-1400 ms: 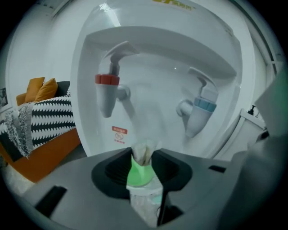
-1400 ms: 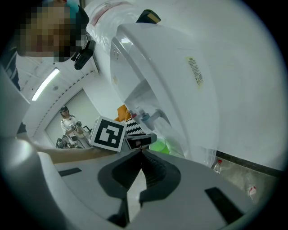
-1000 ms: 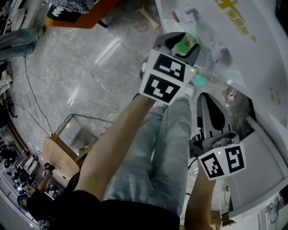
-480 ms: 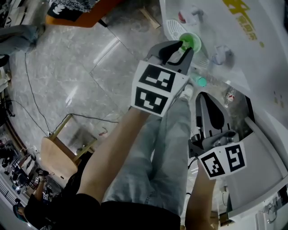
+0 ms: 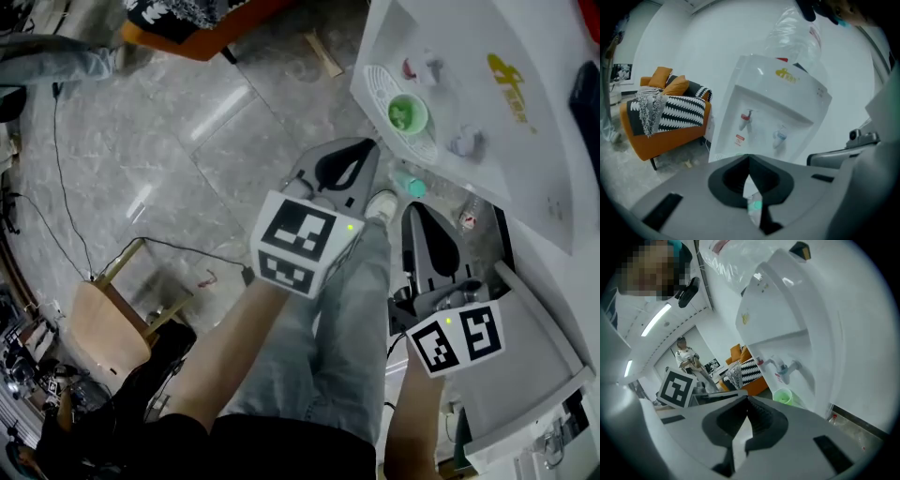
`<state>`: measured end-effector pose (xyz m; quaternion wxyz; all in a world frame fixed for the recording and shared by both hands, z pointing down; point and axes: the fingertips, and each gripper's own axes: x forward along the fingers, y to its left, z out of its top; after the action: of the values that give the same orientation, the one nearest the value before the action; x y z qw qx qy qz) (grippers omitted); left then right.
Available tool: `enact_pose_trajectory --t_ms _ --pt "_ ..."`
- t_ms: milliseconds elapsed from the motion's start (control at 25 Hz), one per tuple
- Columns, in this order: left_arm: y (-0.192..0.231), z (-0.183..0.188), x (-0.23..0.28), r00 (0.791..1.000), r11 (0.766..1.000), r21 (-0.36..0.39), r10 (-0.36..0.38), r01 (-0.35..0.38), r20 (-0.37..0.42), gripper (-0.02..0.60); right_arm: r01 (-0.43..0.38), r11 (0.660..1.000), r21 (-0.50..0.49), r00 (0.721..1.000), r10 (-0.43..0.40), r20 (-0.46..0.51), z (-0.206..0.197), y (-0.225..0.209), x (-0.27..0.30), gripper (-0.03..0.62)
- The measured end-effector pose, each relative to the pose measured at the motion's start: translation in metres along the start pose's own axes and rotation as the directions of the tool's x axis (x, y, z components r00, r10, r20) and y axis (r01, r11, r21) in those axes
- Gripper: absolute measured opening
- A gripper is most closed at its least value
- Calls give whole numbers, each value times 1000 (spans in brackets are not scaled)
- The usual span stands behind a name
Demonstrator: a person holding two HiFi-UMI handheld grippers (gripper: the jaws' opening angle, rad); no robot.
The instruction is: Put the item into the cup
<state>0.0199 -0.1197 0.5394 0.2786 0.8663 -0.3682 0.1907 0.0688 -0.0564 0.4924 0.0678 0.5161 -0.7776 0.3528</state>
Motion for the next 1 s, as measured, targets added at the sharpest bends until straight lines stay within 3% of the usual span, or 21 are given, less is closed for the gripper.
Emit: enact_pose_trajectory --t_ms 360,600,1000 --pt "-35 50 -70 998 996 -81 31 -27 50 14 -27 996 -85 999 30 34 65 54 -20 9" --pt "-62 98 -117 992 996 -68 60 -53 110 14 -42 987 -152 997 52 65 116 98 -47 10" --pt "-106 175 -198 978 999 2 50 -52 201 14 -20 965 -262 989 58 139 180 159 -107 10"
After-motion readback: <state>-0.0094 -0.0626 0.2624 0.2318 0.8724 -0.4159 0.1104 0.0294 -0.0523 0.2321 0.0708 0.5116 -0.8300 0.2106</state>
